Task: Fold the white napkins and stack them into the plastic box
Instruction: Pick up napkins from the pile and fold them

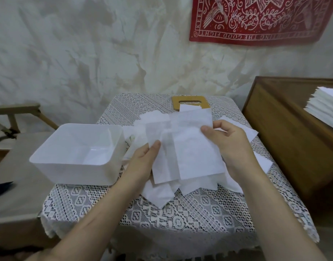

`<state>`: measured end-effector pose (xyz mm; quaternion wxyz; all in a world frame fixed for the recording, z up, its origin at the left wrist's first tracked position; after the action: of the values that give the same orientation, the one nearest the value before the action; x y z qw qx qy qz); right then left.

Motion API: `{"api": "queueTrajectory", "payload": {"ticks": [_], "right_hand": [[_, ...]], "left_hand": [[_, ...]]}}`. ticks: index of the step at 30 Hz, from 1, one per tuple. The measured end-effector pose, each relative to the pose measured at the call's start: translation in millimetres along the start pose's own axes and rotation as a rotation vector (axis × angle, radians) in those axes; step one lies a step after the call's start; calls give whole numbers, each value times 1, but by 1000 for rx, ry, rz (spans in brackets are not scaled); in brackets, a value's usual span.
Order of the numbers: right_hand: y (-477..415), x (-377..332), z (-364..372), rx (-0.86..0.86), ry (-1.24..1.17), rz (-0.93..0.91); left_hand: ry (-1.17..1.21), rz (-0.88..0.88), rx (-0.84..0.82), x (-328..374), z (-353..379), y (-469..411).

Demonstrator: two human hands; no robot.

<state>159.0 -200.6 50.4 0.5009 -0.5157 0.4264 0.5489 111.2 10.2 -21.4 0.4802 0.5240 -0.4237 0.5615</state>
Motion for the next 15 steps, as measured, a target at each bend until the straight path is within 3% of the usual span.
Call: {"api": "queueTrajectory", "payload": {"ticks": [6,15], "right_hand": [[-1,28,30,25,63,4],[0,44,42,48,56,89]], "left_hand": [[211,-124,13,-11,6,1],[97,-101,13,-9,3,5]]}}
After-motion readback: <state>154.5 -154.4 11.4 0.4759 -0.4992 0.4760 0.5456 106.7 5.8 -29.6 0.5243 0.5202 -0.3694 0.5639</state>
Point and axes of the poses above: each hand's wrist, its own y-axis away from the middle knuckle, its own z-axis out of the palm, x = y × z, the point moved 10 cm from there along -y, towards the middle knuckle, and after that the axes turned 4 degrees about z, right-handed, at the moved point
